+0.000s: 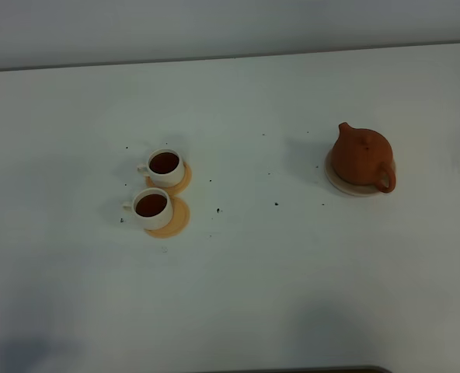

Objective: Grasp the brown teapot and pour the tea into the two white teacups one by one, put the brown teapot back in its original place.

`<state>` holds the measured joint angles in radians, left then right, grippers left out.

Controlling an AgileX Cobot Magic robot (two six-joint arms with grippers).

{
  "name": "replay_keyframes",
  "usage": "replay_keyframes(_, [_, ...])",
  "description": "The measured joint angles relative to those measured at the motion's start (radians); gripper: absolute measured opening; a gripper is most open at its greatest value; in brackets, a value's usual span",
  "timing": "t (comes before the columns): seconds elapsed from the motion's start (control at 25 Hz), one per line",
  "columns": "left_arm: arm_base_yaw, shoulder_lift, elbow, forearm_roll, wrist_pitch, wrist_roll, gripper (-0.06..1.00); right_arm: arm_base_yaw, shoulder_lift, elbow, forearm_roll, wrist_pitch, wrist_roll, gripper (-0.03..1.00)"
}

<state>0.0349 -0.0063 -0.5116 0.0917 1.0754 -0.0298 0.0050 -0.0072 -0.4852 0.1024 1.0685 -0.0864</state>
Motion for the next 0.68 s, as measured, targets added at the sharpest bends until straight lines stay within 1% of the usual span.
replay_keyframes(0.68, [0.000, 0.000, 0.000, 0.000, 0.000, -0.001, 0.45, 0.000, 0.000, 0.000, 0.006, 0.000, 0.000, 0.24])
